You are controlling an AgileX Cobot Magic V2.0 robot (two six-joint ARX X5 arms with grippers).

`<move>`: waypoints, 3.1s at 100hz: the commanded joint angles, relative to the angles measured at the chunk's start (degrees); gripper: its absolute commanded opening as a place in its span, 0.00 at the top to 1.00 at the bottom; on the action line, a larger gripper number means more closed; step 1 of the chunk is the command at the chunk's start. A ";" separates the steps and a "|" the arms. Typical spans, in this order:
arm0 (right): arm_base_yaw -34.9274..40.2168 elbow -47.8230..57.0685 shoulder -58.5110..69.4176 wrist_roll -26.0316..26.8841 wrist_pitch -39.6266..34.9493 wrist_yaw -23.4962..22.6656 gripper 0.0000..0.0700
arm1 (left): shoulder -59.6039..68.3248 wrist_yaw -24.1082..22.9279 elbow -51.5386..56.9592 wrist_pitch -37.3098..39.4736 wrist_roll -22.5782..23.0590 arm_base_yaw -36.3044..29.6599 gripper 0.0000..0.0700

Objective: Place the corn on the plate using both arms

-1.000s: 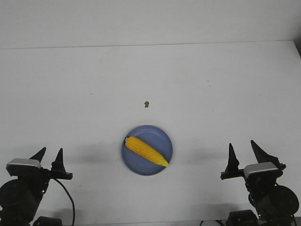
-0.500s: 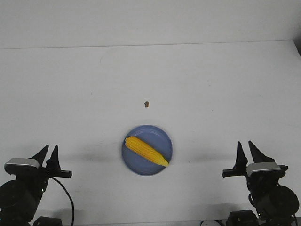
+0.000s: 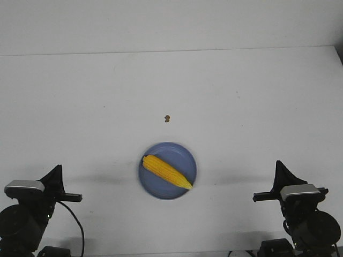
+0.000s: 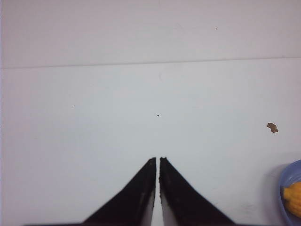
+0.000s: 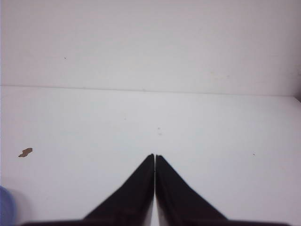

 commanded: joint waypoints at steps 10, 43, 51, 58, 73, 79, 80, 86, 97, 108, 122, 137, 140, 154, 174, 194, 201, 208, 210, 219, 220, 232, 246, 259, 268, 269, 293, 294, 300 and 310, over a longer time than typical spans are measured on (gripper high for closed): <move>0.04 0.52 0.17 0.55 0.70 0.20 0.99 | -0.04 -0.11 0.33 0.52 -0.15 0.00 0.98; 0.04 0.52 0.17 0.55 0.70 0.20 0.99 | -0.04 -0.11 0.33 0.52 -0.15 0.00 0.98; 0.04 0.52 0.17 0.55 0.70 0.20 0.99 | -0.04 -0.13 0.33 0.52 -0.15 0.00 0.98; 0.04 0.52 0.17 0.55 0.70 0.20 0.99 | -0.04 -0.13 0.33 0.52 -0.15 0.00 0.98; 0.04 0.52 0.17 0.55 0.70 0.20 0.99 | -0.04 -0.13 0.33 0.63 0.07 0.00 0.98; 0.04 0.52 0.17 0.55 0.70 0.20 0.99 | -0.11 -1.55 0.33 2.25 2.99 0.00 0.98; 0.04 0.52 0.17 0.55 0.70 0.20 0.99 | -0.15 -1.86 0.33 2.56 3.45 0.00 0.98; 0.04 0.52 0.17 0.55 0.70 0.20 0.99 | -0.26 -2.73 0.33 4.90 4.39 0.00 0.98; 0.04 0.52 0.17 0.55 0.70 0.20 0.99 | -0.46 -2.69 0.31 7.65 4.39 0.02 0.98; 0.04 0.52 0.17 0.55 0.70 0.20 0.99 | -1.07 -2.64 0.24 8.39 4.39 0.02 0.98; 0.04 0.52 0.17 0.55 0.70 0.20 0.99 | -2.89 -2.67 -2.01 11.06 4.20 0.74 0.98; 0.04 0.52 0.17 0.55 0.70 0.20 0.99 | -7.17 -2.58 -8.85 18.36 2.71 2.25 0.98; 0.04 0.52 0.17 0.55 0.70 0.20 0.99 | -8.22 -2.54 -10.45 19.50 2.19 2.51 0.98; 0.04 0.52 0.17 0.55 0.70 0.20 0.99 | -13.25 -2.43 -17.88 23.06 0.28 3.26 0.98; 0.04 0.52 0.17 0.55 0.70 0.20 0.99 | -18.82 -1.60 -25.97 23.71 -1.68 3.34 0.98; 0.04 0.52 0.17 0.55 0.70 0.20 0.99 | -18.88 -1.60 -29.73 27.30 -1.64 3.39 0.98; 0.04 0.52 0.17 0.55 0.70 0.20 0.99 | -18.88 -1.57 -30.77 28.63 -1.64 3.39 0.98; 0.04 0.52 0.17 0.55 0.70 0.20 0.99 | -18.88 -1.57 -31.87 30.01 -1.64 3.39 0.98; 0.04 0.52 0.17 0.55 0.70 0.20 0.99 | -18.88 -1.57 -32.22 30.60 -1.64 3.39 0.98; 0.04 0.52 0.17 0.55 0.70 0.20 0.99 | -18.88 -1.60 -34.01 33.35 -1.64 3.41 0.98; 0.04 0.52 0.17 0.55 0.70 0.20 0.99 | -18.88 -1.60 -34.18 33.59 -1.64 3.41 0.98; 0.04 0.52 0.17 0.55 0.70 0.20 0.99 | -18.88 -1.60 -35.93 35.17 -1.64 3.45 0.98; 0.04 0.52 0.17 0.55 0.70 0.20 0.99 | -18.88 -1.60 -36.52 34.80 -1.49 3.50 0.98; 0.04 0.52 0.17 0.55 0.70 0.20 0.99 | -18.88 -1.60 -36.52 34.93 -1.53 3.61 0.98; 0.04 0.52 0.17 0.55 0.70 0.20 0.99 | -18.88 -1.57 -36.52 34.88 -1.62 3.58 0.98; 0.04 0.52 0.17 0.55 0.70 0.20 0.99 | -18.86 -1.60 -36.52 34.86 -1.62 3.58 0.98; 0.04 0.52 0.17 0.55 0.70 0.20 0.99 | -18.86 -1.60 -36.52 34.86 -1.62 3.58 0.98; 0.04 0.52 0.17 0.55 0.70 0.20 0.99 | -18.86 -1.60 -36.52 34.84 -1.62 3.58 0.98; 0.04 0.52 0.17 0.55 0.70 0.20 0.99 | -18.86 -1.60 -36.52 34.84 -1.62 3.58 0.98; 0.04 0.52 0.17 0.55 0.70 0.20 0.99 | -18.86 -1.60 -36.52 34.86 -1.62 3.58 0.98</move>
